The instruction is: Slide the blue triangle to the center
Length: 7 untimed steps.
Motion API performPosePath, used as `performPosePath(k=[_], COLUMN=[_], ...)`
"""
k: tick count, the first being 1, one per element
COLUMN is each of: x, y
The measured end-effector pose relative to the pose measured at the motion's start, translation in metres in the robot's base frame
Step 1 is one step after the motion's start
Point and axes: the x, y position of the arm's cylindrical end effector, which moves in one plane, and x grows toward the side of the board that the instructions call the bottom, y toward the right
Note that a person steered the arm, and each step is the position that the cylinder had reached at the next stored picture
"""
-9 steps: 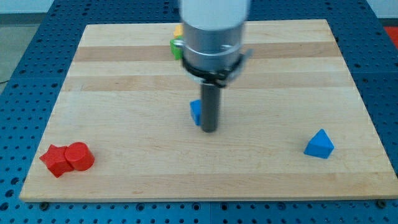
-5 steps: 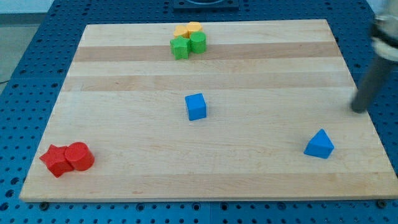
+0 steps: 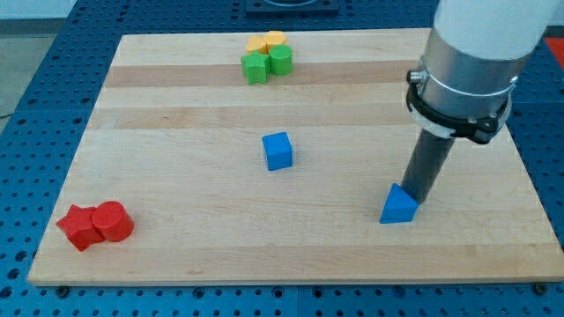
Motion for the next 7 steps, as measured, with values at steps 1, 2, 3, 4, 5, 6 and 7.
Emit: performPosePath(k=[1, 2, 3, 4, 5, 6, 7], x=[0.033, 0.053, 0.031, -0.018, -0.051, -0.024, 0.01], y=[0.051, 0.038, -0.021, -0.08, -0.121, -0.121, -0.094])
